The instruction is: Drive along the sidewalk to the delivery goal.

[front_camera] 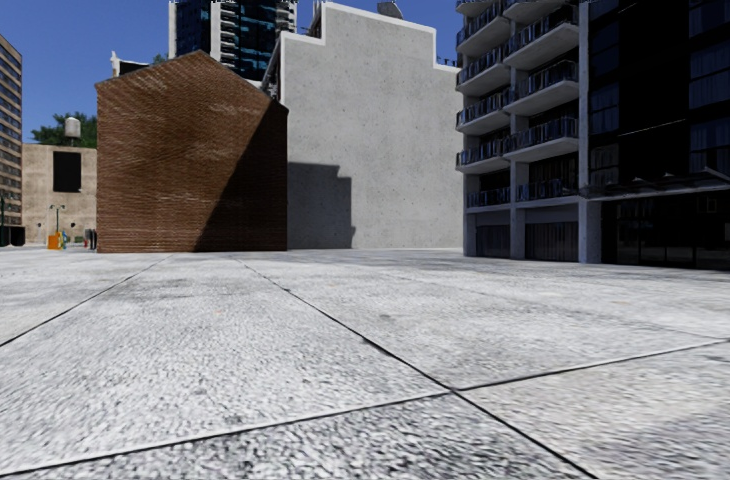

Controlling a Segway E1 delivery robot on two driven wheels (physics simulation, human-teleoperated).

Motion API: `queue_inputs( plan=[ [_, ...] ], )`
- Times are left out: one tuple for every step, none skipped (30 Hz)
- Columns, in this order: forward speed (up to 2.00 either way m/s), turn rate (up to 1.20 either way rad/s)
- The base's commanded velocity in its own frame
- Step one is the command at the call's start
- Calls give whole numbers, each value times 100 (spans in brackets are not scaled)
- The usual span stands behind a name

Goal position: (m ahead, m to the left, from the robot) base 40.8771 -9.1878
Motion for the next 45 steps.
queue_inputs(
  plan=[
    [200, -43],
    [200, -43],
    [200, -43],
    [200, -43],
    [200, -43],
    [200, -43],
    [200, -43],
    [200, -43],
    [200, -43],
    [200, -43],
    [200, -43],
    [200, -43],
    [200, -43],
    [200, 0],
    [200, 0],
    [200, 0],
    [200, 0],
    [200, 0],
    [200, 0],
    [200, 0],
    [200, 0],
    [200, 0],
    [200, 0],
    [200, 0],
    [200, 0],
    [200, 0],
    [200, 0],
    [200, 0],
    [200, 0],
    [200, 0],
    [200, 0],
    [200, 0],
    [200, 0],
    [200, 0],
    [200, 0],
    [200, 0],
    [200, 0],
    [200, 0],
    [200, 0],
    [200, 0],
    [200, 0],
    [200, 0],
    [200, 0],
    [200, 0],
    [200, 0]
  ],
)
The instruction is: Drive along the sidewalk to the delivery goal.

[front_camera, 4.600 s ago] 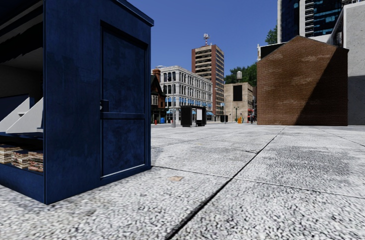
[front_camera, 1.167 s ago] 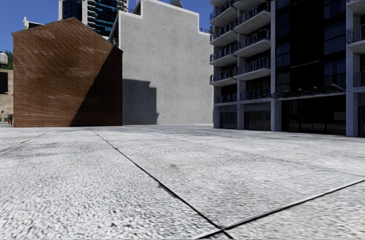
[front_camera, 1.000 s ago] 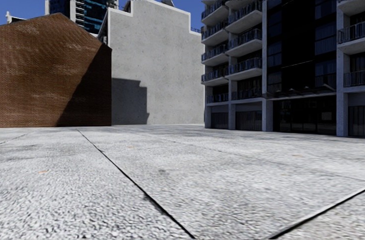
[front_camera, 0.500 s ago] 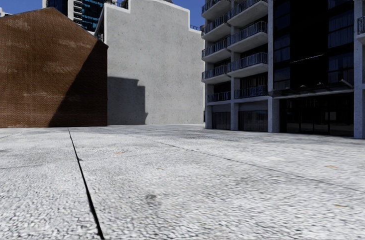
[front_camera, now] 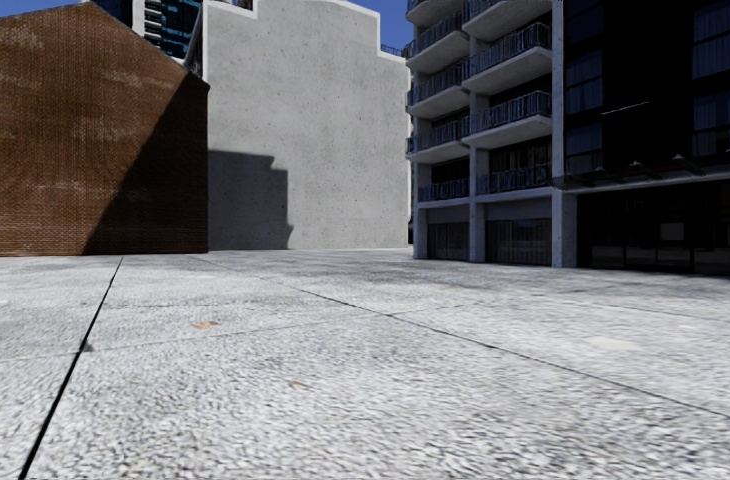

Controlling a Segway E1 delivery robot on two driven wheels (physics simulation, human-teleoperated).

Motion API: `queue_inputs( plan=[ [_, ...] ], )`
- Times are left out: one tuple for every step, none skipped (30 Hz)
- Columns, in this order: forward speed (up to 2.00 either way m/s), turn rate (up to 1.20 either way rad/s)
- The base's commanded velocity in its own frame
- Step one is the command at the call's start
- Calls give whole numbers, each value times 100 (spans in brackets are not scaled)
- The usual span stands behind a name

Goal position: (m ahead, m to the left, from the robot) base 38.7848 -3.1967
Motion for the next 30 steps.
queue_inputs(
  plan=[
    [200, 0],
    [200, 0],
    [200, 0],
    [200, 0],
    [200, 0],
    [200, 0],
    [200, 0],
    [200, 0],
    [200, 0],
    [200, 0],
    [200, 0],
    [200, 0],
    [200, 0],
    [200, 0],
    [200, 0],
    [200, 0],
    [200, 0],
    [200, 0],
    [200, 0],
    [200, 0],
    [200, 0],
    [200, 0],
    [200, 0],
    [200, 0],
    [200, 0],
    [200, 0],
    [200, 0],
    [200, 0],
    [200, 0],
    [200, 0]
  ],
)
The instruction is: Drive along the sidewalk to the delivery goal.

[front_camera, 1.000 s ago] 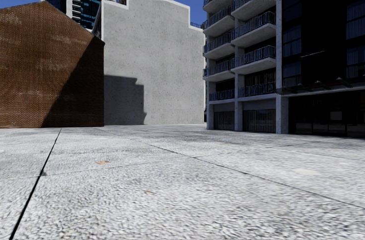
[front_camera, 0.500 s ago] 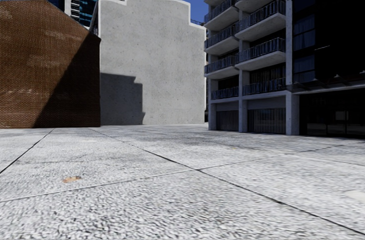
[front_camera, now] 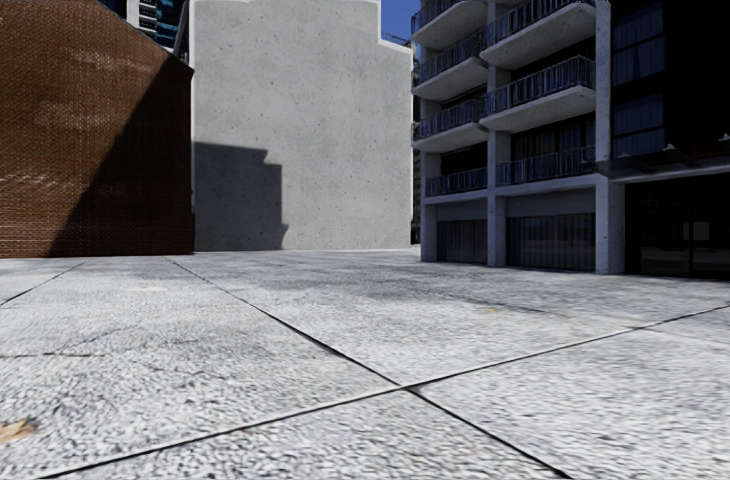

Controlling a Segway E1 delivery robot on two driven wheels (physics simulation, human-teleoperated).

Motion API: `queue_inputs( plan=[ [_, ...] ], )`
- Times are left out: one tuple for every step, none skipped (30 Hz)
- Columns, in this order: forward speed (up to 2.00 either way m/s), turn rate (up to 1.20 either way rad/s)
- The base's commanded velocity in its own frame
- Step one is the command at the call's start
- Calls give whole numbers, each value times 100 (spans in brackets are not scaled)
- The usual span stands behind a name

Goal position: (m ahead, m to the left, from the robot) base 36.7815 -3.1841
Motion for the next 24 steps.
queue_inputs(
  plan=[
    [200, 0],
    [200, 0],
    [200, 0],
    [200, 0],
    [200, 0],
    [200, 0],
    [200, 0],
    [200, 0],
    [200, 0],
    [200, 0],
    [200, 0],
    [200, 0],
    [200, 0],
    [200, 0],
    [200, 0],
    [200, 0],
    [200, 0],
    [200, 0],
    [200, 0],
    [200, 0],
    [200, 0],
    [200, 0],
    [200, 0],
    [200, 0]
  ],
)
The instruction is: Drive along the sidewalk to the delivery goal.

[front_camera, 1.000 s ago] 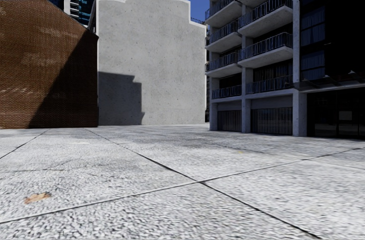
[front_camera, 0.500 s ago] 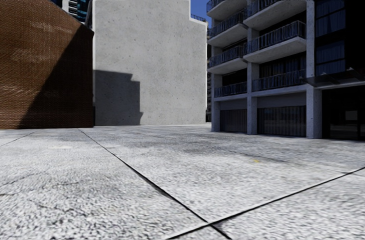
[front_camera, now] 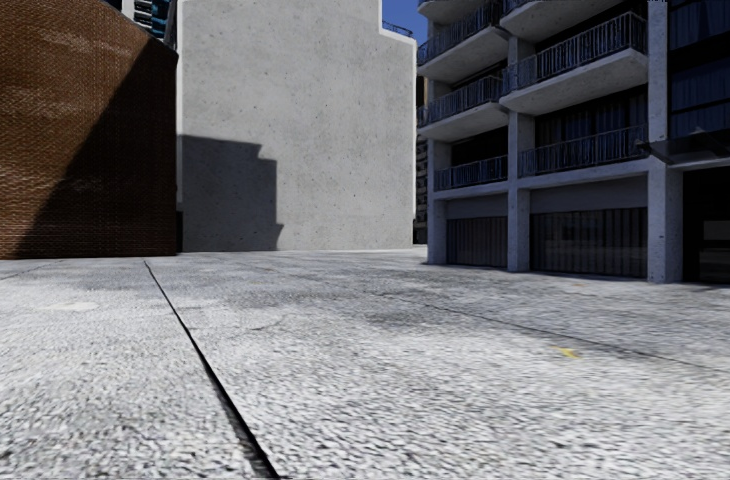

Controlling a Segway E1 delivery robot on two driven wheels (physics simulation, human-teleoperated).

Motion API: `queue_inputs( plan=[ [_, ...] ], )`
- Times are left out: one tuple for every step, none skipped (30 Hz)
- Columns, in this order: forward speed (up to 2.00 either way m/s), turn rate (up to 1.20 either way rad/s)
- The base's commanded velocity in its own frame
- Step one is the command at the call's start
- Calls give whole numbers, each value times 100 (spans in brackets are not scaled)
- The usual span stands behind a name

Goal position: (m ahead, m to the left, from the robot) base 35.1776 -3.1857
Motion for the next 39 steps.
queue_inputs(
  plan=[
    [200, 0],
    [200, 0],
    [200, 0],
    [200, 0],
    [200, 0],
    [200, 0],
    [200, 0],
    [200, 0],
    [200, 0],
    [200, 0],
    [200, 0],
    [200, 0],
    [200, 0],
    [200, 0],
    [200, 0],
    [200, 0],
    [200, 0],
    [200, 0],
    [200, 0],
    [200, 0],
    [200, 0],
    [200, 0],
    [200, 0],
    [200, 0],
    [200, 0],
    [200, 0],
    [200, 0],
    [200, 0],
    [200, 0],
    [200, 0],
    [200, 0],
    [200, 0],
    [200, 0],
    [200, 0],
    [200, 0],
    [200, 0],
    [200, 0],
    [200, 0],
    [200, 0]
  ],
)
